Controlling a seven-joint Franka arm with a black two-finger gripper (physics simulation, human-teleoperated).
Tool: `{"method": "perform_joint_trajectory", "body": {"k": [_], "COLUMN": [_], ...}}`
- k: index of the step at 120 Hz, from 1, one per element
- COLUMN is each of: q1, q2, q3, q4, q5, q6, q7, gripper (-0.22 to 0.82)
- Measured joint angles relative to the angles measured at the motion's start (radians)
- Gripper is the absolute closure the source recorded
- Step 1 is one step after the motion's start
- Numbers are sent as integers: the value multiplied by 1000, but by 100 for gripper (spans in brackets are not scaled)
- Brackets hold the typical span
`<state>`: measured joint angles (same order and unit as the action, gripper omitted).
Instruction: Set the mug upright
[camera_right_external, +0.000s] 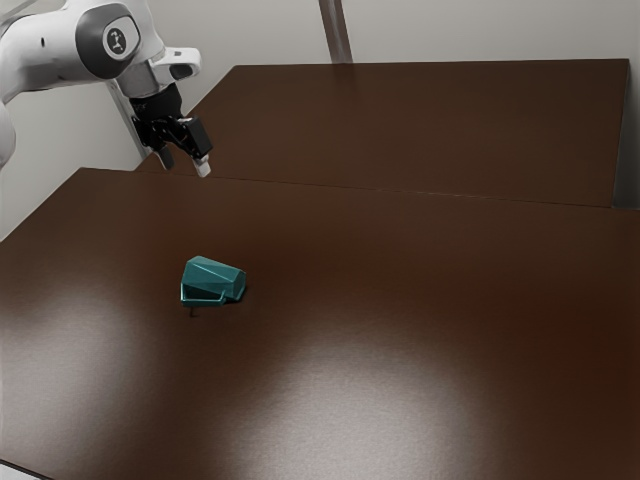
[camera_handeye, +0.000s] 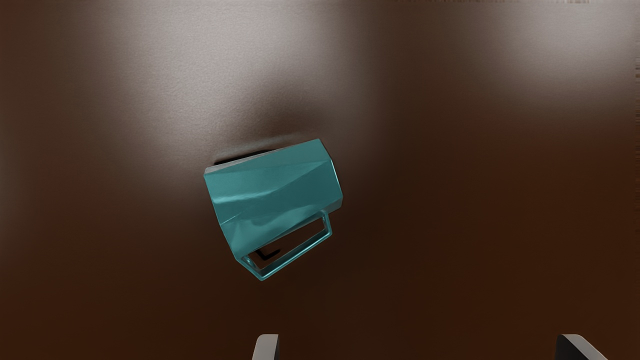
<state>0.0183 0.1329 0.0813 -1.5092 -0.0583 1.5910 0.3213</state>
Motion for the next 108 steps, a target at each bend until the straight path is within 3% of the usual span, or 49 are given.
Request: {"method": "perform_joint_trajectory", "body": {"k": [61,82,108], "q1": [14,57,135], "q2": [-13,-15,46], "q3": [18,156,221], "q4": [-33,-80,-149], "q5": [-72,-265,-467], "q6": [-1,-8,-22], "q7": [6,63,169], "gripper": [0,0,0]}}
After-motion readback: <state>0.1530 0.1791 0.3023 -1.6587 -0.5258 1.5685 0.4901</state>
